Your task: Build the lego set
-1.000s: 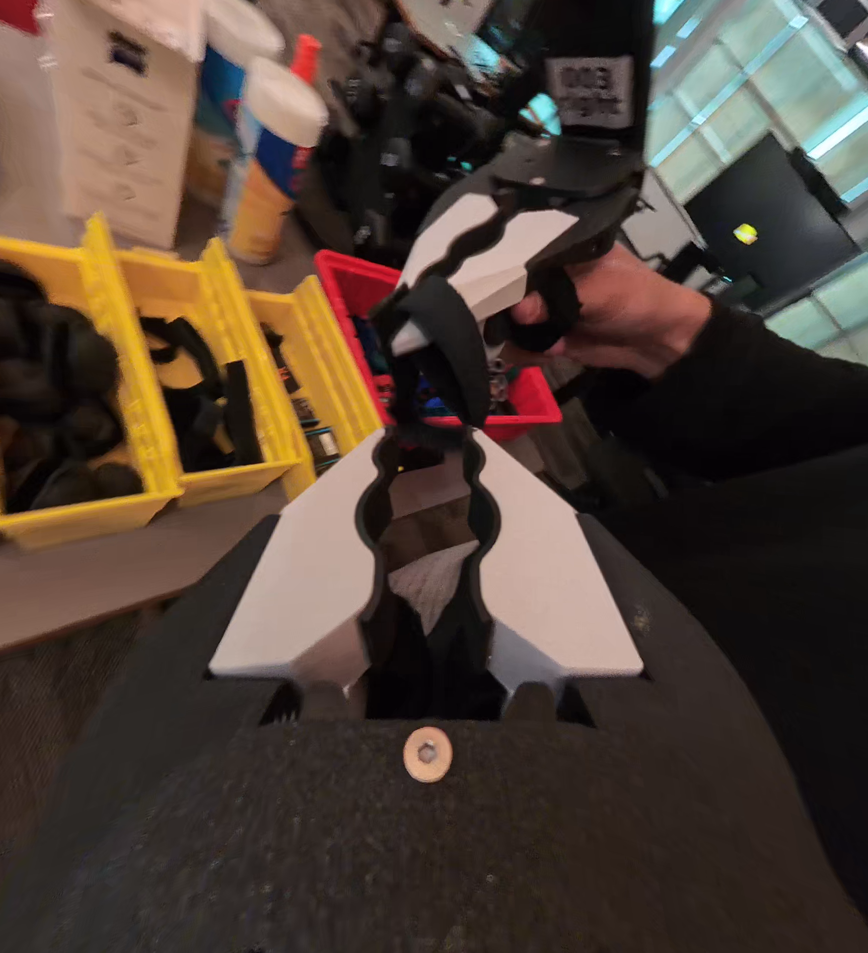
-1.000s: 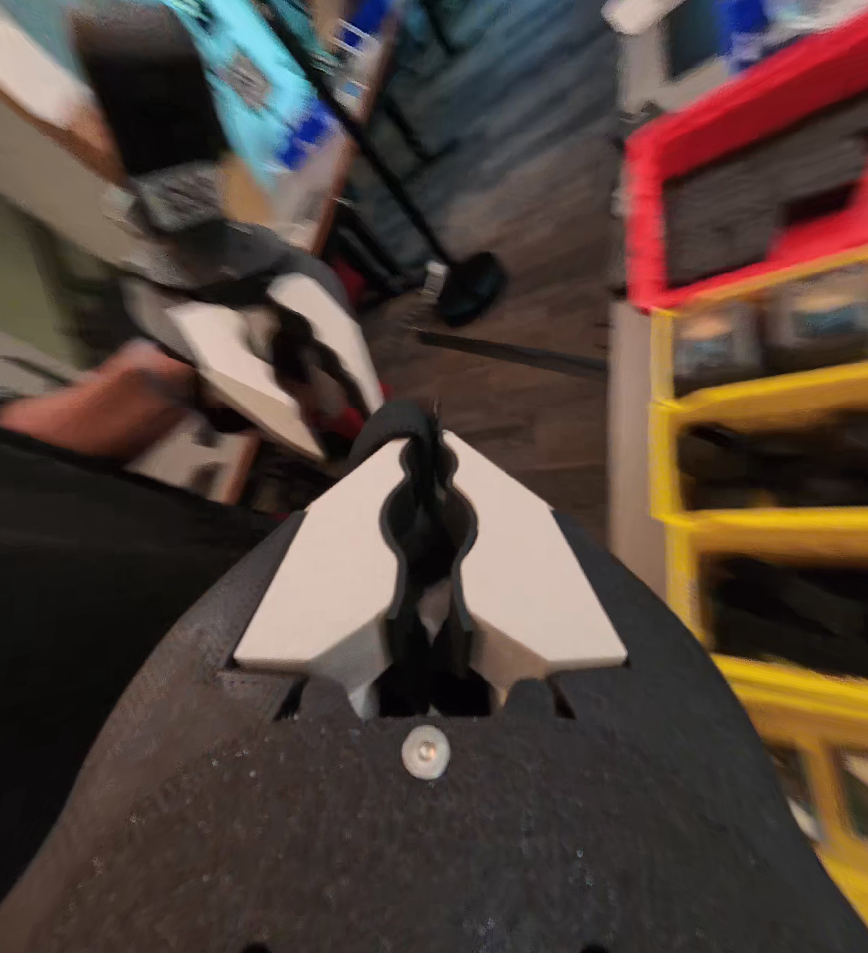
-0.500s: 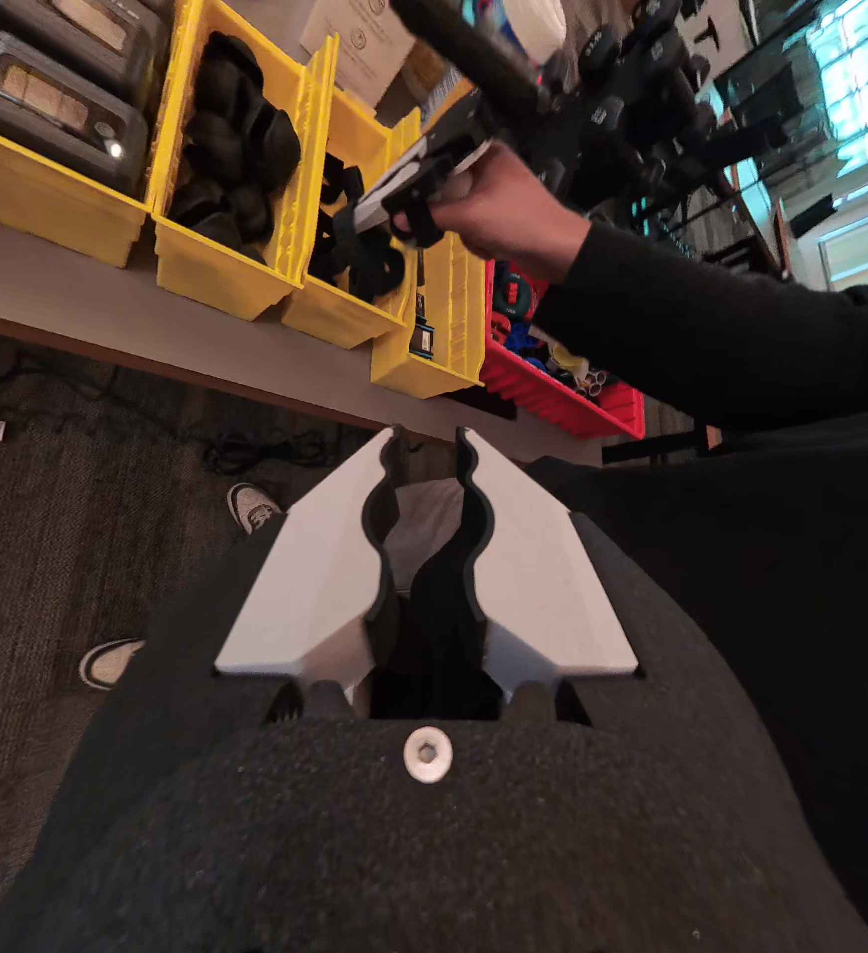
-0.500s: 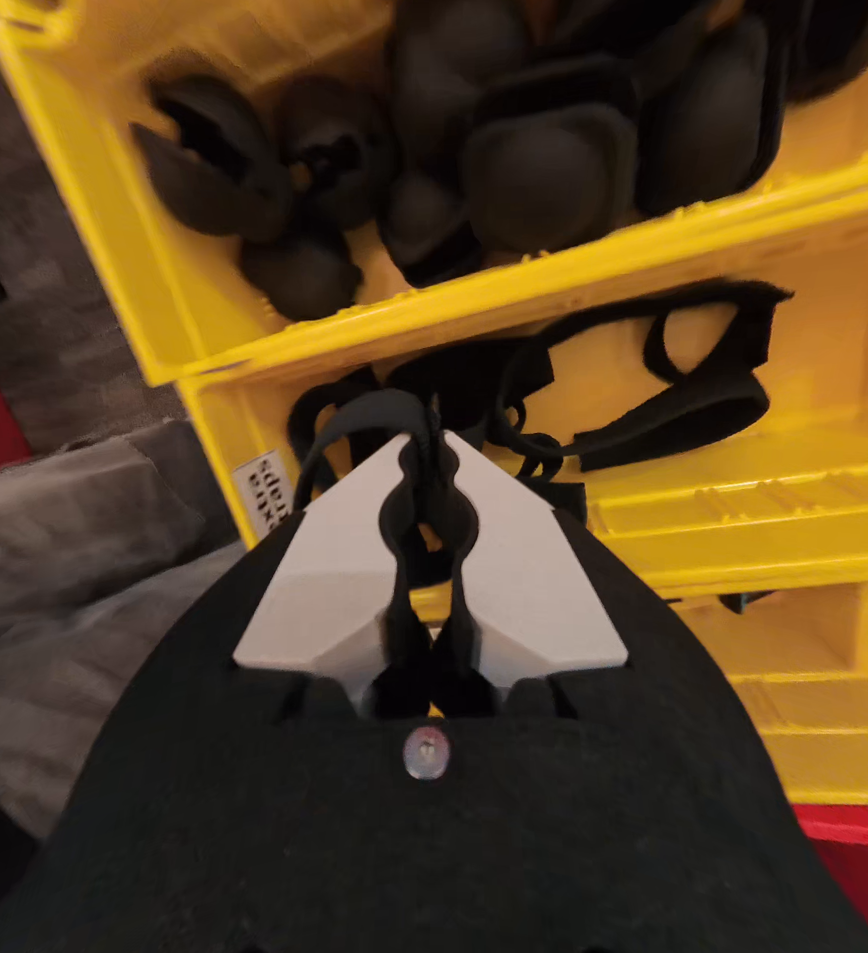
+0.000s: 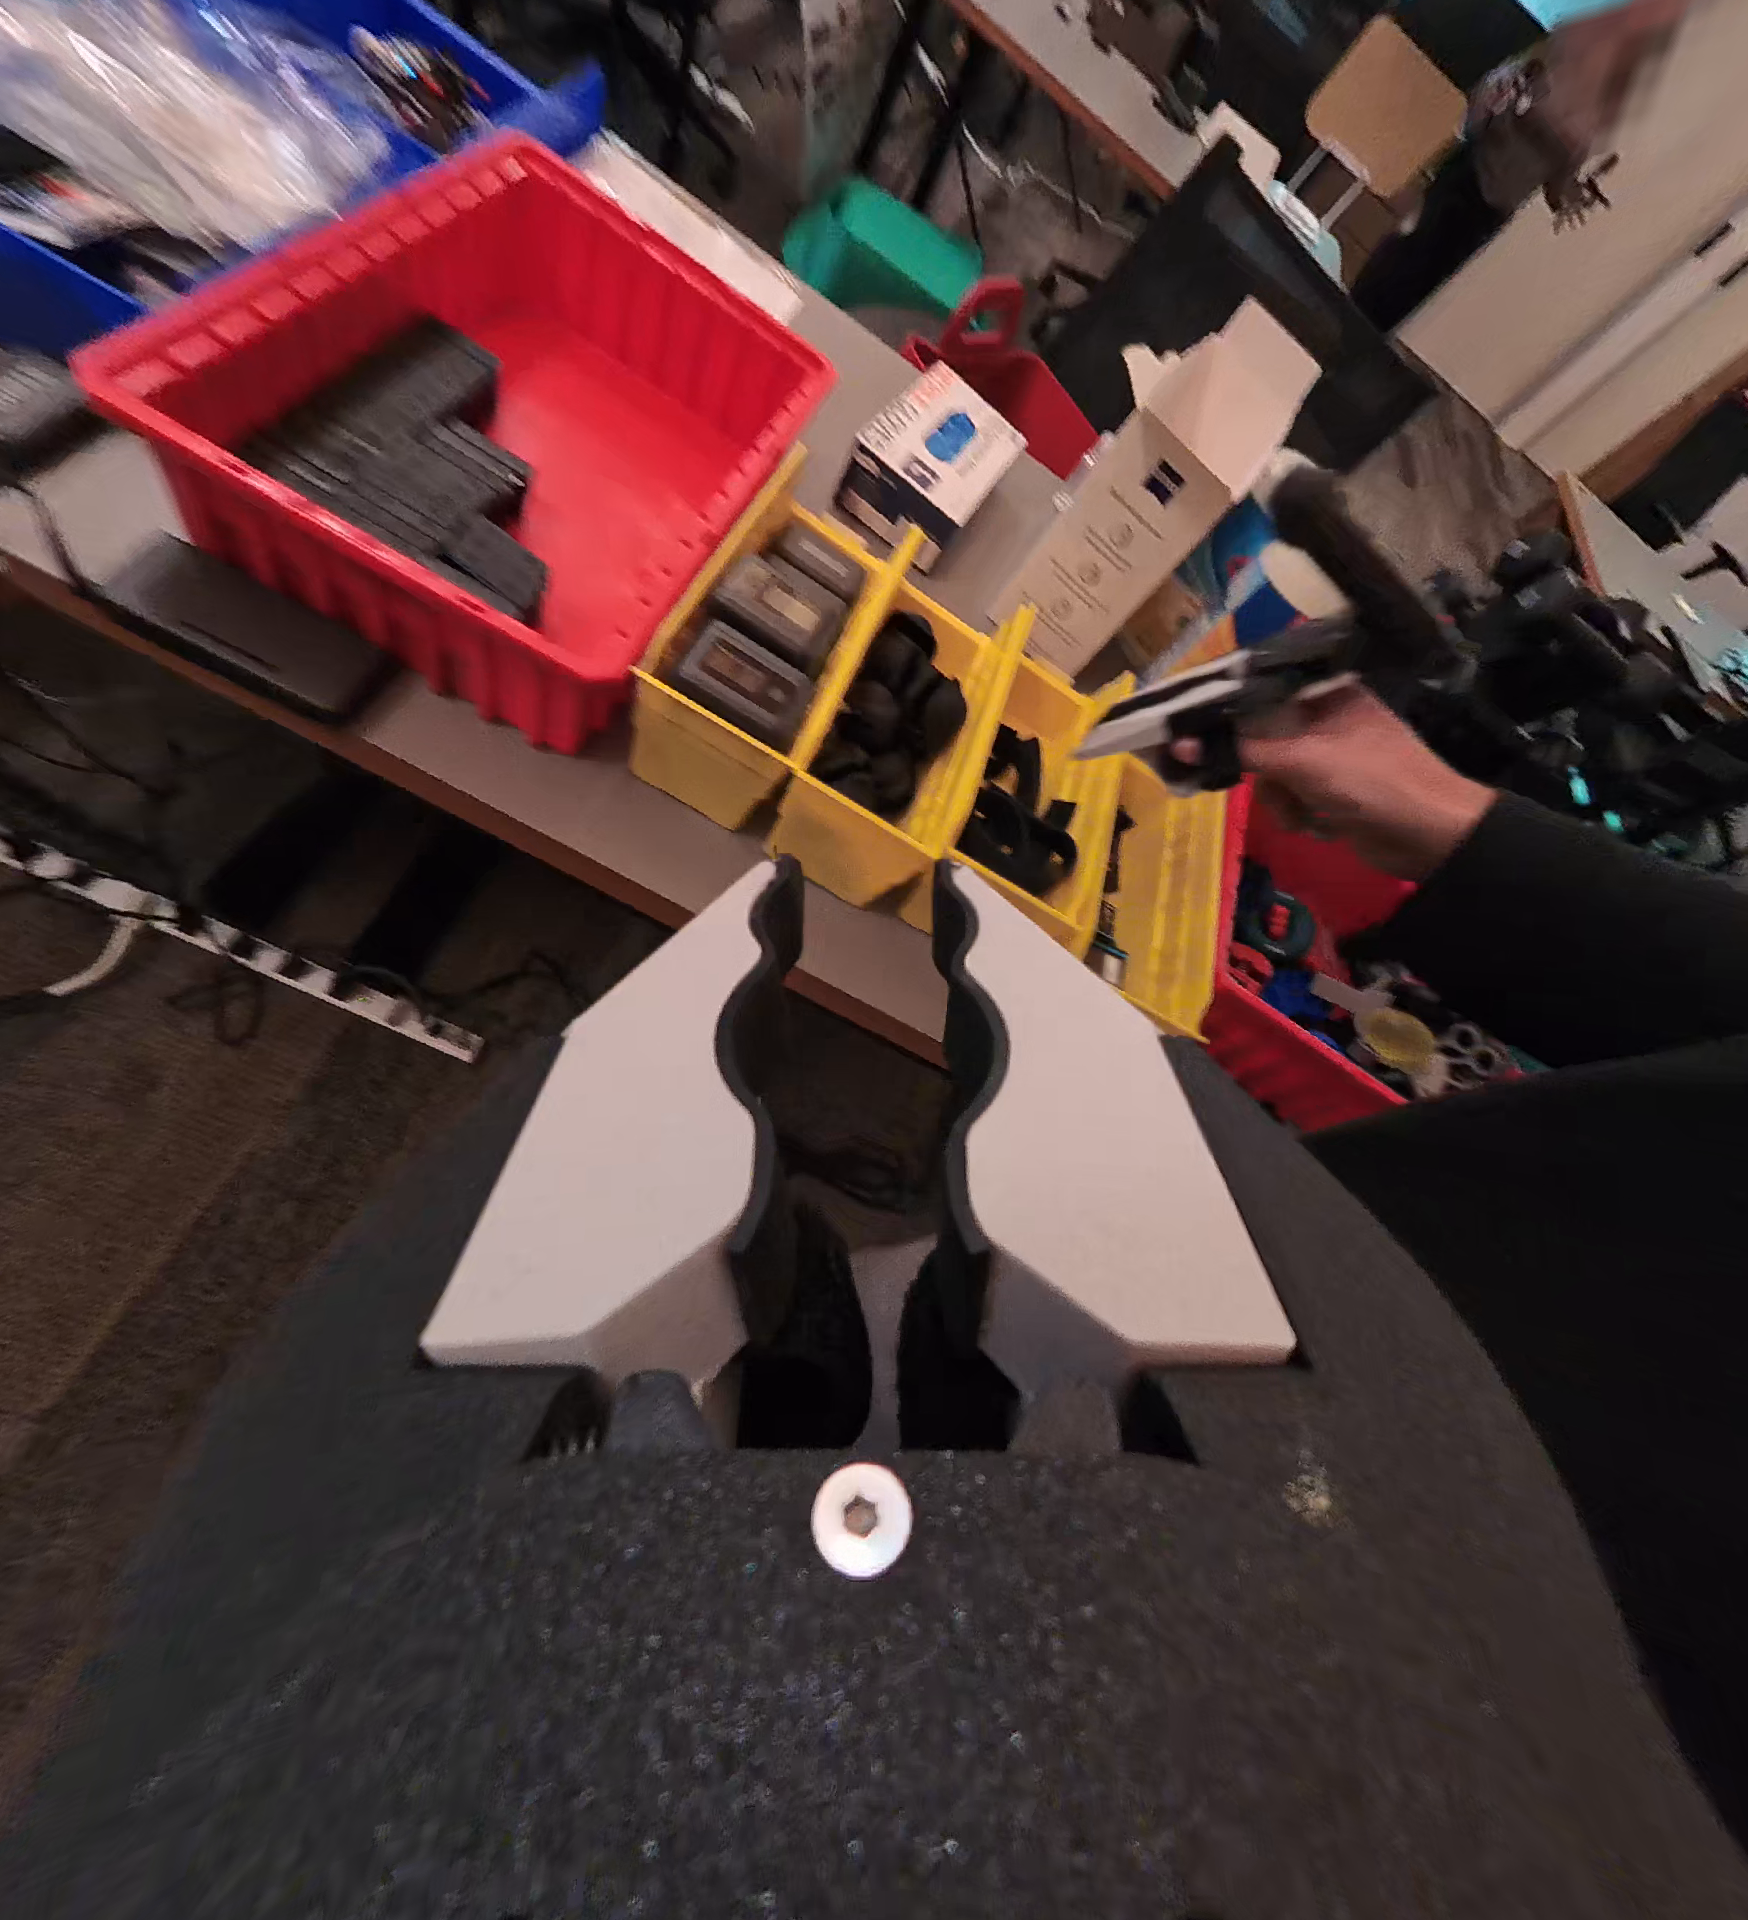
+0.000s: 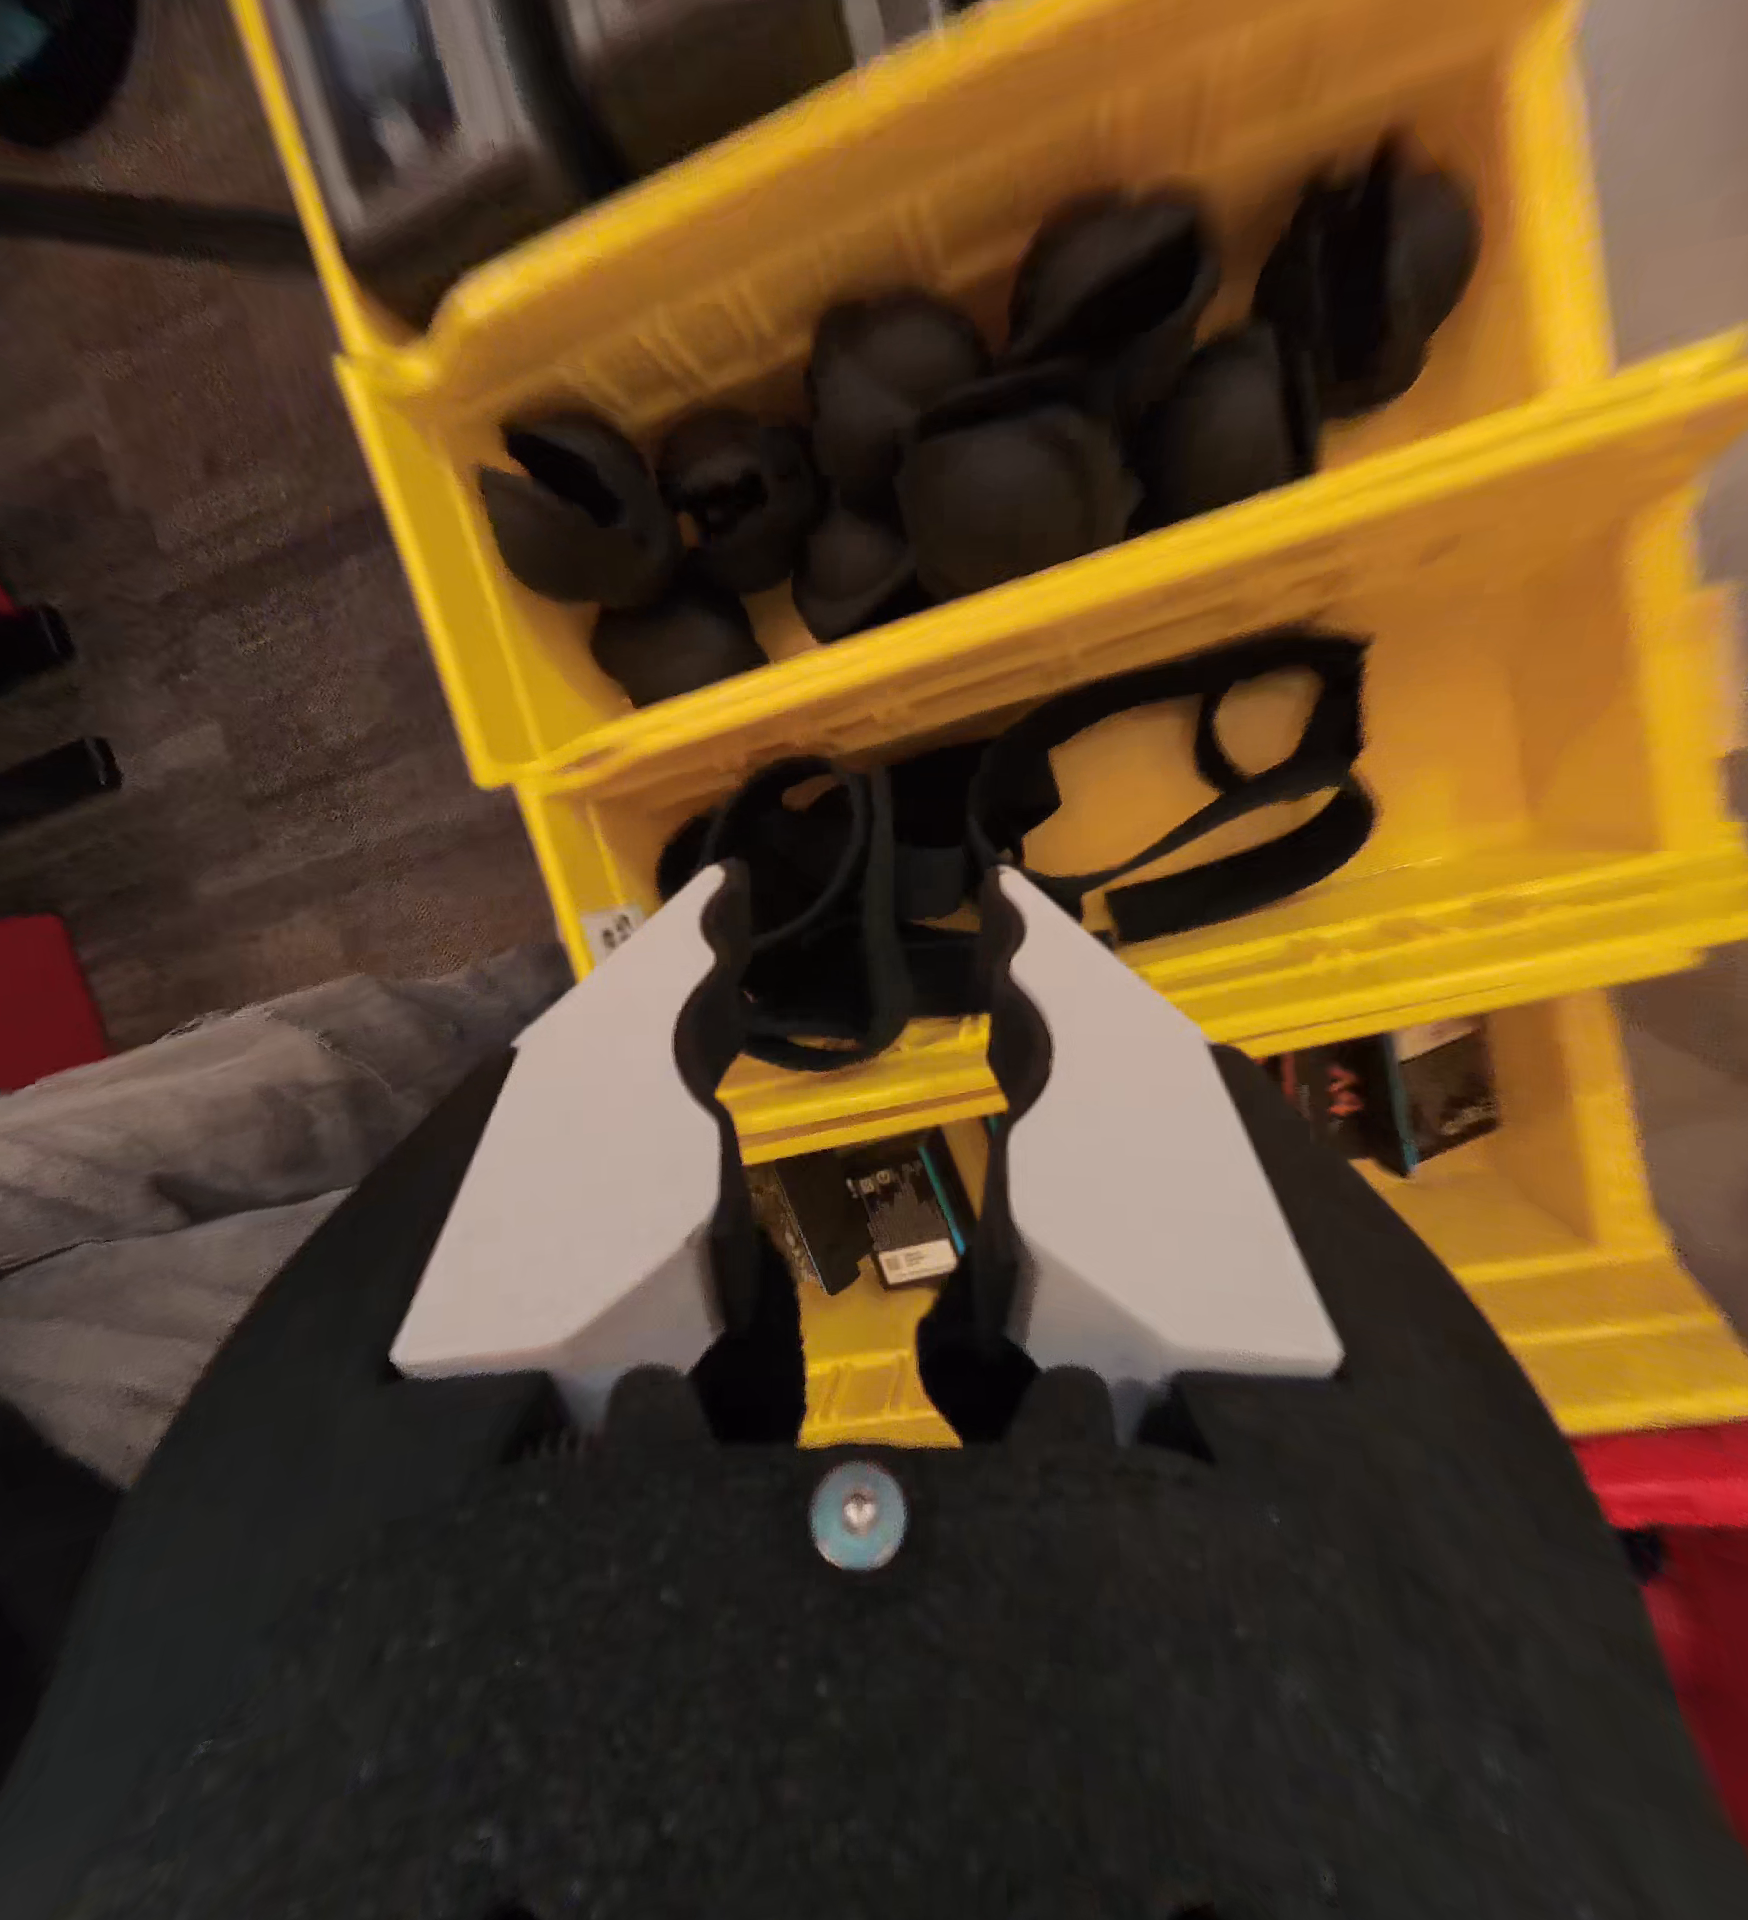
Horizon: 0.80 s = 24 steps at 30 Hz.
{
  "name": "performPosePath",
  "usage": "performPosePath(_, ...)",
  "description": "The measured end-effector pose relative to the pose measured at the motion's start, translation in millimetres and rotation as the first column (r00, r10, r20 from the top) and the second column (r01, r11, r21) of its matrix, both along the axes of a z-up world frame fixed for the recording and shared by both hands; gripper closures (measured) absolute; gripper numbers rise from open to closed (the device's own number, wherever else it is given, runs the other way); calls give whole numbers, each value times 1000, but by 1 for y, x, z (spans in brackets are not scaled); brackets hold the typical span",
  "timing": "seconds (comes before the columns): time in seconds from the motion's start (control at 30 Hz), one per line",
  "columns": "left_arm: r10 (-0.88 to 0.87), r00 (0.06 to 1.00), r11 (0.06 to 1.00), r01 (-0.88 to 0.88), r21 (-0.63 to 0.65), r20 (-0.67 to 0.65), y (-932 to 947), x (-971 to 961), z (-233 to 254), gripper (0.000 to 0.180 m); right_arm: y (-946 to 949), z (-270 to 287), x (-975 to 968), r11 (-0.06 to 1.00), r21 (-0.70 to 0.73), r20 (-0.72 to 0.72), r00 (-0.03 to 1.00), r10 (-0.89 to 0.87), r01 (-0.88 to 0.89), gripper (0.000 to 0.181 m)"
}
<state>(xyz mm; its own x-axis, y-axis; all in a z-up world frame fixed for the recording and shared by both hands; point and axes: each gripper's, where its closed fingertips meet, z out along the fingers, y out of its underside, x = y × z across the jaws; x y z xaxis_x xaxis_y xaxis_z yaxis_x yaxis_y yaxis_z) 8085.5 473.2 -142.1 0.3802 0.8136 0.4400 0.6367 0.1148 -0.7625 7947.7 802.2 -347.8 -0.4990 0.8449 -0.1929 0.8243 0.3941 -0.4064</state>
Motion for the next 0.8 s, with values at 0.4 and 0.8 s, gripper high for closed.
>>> performPosePath(0.4, 244, 946, 953, -274, -127, -215, -214, 30, 30, 156, -217, 217, -19, 920, -343, -531, 847, -25, -188, 120)
performPosePath(0.8, 524, 825, 832, -549, -76, -211, -395, 50, 19, 156, -538, 185, 36, 709, -410, -476, 797, 371, -575, 125)
